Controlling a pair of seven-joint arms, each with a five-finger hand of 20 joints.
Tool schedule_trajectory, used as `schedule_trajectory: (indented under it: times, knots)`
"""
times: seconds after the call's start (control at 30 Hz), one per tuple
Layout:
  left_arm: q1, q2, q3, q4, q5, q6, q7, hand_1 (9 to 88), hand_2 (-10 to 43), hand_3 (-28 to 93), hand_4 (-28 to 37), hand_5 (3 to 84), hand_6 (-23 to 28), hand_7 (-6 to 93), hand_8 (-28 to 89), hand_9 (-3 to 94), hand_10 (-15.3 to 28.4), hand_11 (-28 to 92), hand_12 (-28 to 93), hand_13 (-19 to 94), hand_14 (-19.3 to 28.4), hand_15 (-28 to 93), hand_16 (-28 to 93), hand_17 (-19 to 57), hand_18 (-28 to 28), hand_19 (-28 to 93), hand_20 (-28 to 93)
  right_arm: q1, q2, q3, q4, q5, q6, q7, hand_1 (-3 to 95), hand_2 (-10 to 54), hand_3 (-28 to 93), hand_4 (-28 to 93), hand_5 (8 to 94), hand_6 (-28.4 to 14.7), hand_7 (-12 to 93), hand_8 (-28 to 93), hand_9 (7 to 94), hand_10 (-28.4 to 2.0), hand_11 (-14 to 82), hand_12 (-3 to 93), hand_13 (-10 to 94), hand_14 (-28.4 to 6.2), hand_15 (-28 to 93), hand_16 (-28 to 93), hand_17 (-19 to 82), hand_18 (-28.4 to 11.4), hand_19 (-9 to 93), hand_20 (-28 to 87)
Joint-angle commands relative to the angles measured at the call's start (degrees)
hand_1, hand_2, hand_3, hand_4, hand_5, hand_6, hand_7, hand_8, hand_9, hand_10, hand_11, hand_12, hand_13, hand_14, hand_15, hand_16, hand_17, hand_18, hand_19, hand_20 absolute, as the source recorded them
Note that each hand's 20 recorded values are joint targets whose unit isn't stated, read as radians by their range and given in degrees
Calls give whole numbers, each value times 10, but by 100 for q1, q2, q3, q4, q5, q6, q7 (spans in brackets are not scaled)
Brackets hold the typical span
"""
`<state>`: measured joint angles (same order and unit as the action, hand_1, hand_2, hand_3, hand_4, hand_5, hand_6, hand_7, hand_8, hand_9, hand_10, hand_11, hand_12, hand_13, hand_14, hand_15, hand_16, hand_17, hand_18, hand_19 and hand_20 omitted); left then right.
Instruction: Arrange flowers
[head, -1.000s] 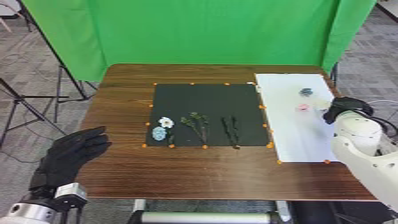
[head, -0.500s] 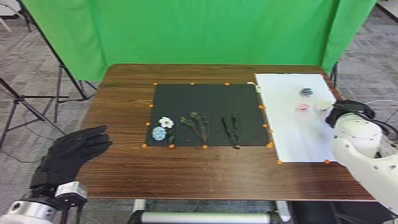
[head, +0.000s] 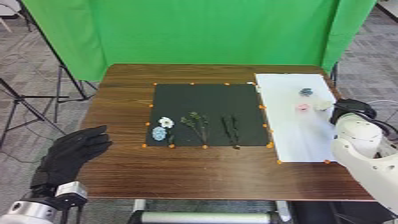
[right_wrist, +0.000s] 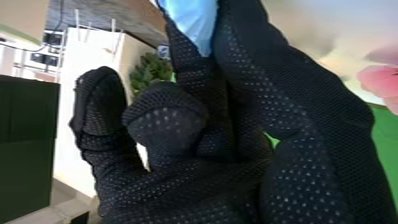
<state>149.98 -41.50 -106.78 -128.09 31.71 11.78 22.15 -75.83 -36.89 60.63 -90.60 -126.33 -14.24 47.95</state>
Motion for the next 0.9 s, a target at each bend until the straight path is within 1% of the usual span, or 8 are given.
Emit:
schedule_trajectory:
  times: [0.03, 0.2, 0.23, 0.3, 0.33, 0.37, 0.83, 0.9]
  knots:
    - [101, -69, -38, -26, 3, -20, -26, 275, 38, 831, -158, 456, 131, 196, -106, 404, 227, 366, 108, 275, 284, 639, -141, -89, 226, 588, 105, -212, 72, 139, -16, -186, 257, -54, 587, -95, 727, -283, 766, 21, 260, -14, 910, -61, 88, 328, 803, -28, 774, 187, 416, -207, 932, 223]
    - [127, -73, -58, -35, -5, -13, -17, 275, 38, 832, -159, 456, 131, 196, -106, 404, 226, 366, 108, 275, 284, 639, -141, -89, 226, 588, 106, -89, 132, -13, 26, -94, 532, -69, 591, -95, 732, -283, 775, 21, 262, -13, 914, -60, 89, 337, 802, -23, 778, 192, 434, -195, 932, 230]
    - [118, -81, -67, -37, 7, -20, -36, 275, 38, 832, -158, 456, 131, 196, -106, 404, 226, 366, 108, 274, 284, 639, -141, -89, 226, 588, 106, -284, 32, 489, 39, -453, 412, -457, 591, -95, 733, -283, 776, 20, 262, -13, 914, -60, 89, 338, 802, -22, 779, 193, 435, -194, 932, 231]
    - [148, -70, -78, -44, -4, 4, -5, 276, 38, 831, -159, 456, 131, 195, -106, 403, 226, 367, 108, 274, 284, 639, -141, -88, 226, 588, 106, -509, 119, 677, -174, -424, 517, -439, 591, -95, 736, -283, 779, 21, 264, -12, 916, -60, 89, 339, 802, -22, 780, 195, 436, -192, 932, 232]
    - [144, -89, -88, -48, 3, -1, -36, 275, 38, 832, -159, 456, 130, 196, -106, 404, 227, 367, 108, 274, 284, 639, -141, -89, 227, 588, 106, -583, 104, 809, -214, -478, 496, -521, 591, -95, 738, -283, 779, 21, 264, -12, 917, -60, 89, 340, 802, -22, 780, 195, 437, -192, 932, 232]
    - [159, -100, -95, -56, 2, 9, -31, 276, 39, 831, -159, 456, 130, 196, -106, 404, 227, 367, 108, 274, 284, 639, -141, -89, 227, 588, 106, 176, 120, -183, -149, -285, 580, -103, 591, -95, 739, -283, 779, 21, 264, -12, 917, -59, 90, 341, 802, -22, 780, 196, 437, -191, 932, 232]
    - [330, -184, -251, -132, 11, 41, -69, 275, 39, 831, -158, 457, 131, 195, -106, 404, 226, 366, 108, 274, 284, 639, -142, -88, 226, 588, 106, 805, 81, -559, -636, -318, 880, -429, 591, -95, 748, -283, 783, 20, 266, -14, 920, -57, 92, 349, 804, -20, 780, 202, 439, -191, 932, 237]
    - [340, -193, -289, -144, 25, 32, -110, 275, 39, 831, -158, 457, 131, 195, -106, 404, 226, 366, 108, 275, 284, 639, -142, -88, 226, 588, 106, 893, 61, -613, -707, -343, 857, -488, 591, -95, 748, -283, 784, 20, 267, -14, 920, -57, 92, 350, 804, -20, 781, 203, 439, -191, 932, 238]
